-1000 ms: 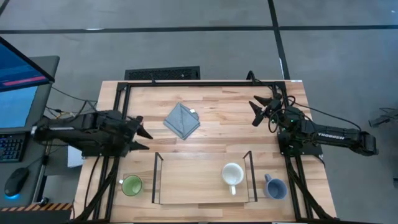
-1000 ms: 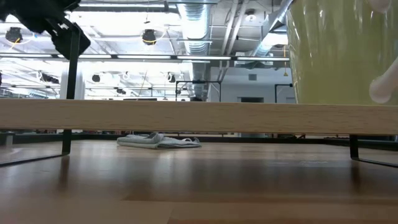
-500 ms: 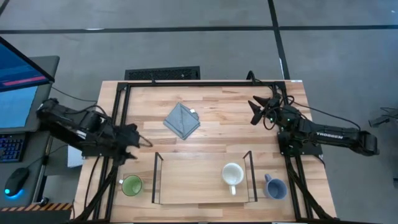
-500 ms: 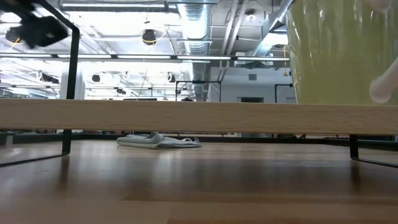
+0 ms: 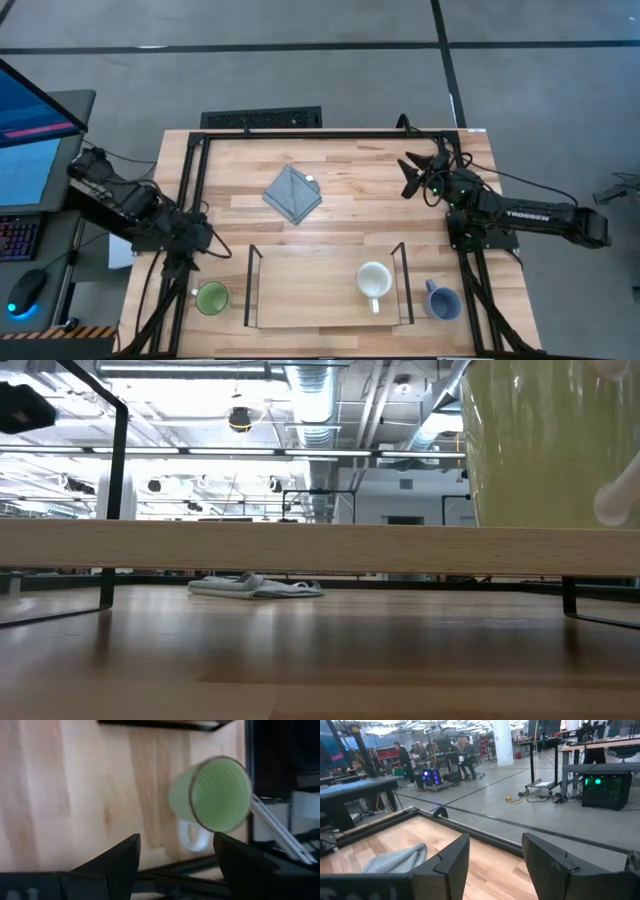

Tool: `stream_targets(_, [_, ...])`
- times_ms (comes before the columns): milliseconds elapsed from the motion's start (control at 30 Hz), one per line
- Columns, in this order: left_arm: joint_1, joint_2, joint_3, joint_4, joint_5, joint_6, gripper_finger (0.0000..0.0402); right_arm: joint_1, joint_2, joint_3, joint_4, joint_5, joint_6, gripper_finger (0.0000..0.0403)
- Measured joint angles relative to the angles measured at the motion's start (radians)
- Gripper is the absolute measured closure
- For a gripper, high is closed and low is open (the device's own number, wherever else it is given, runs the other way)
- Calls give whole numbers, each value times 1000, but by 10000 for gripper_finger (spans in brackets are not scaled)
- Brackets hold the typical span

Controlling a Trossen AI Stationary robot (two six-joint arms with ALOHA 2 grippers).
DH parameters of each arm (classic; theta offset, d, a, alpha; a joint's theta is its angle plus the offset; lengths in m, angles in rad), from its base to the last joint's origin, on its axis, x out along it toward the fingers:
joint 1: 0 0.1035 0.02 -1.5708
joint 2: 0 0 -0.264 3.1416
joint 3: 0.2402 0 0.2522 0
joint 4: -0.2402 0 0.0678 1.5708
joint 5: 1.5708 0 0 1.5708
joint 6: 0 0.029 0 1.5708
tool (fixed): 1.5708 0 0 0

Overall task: Stack small to large cups/mugs on shelf
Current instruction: Put the green mug on the shelf

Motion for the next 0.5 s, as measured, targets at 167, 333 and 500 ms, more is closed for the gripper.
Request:
stream_targets(167, [-89, 1, 0, 10, -13, -102, 159, 4, 10, 0, 1, -1, 0, 198])
stream_targets(333, [-177, 38, 0, 21, -51, -215, 159, 3, 14, 0, 22, -4, 28, 198])
stream_targets(500, [-260, 108, -1, 61, -53, -278, 159, 3, 14, 0, 24, -4, 32, 198])
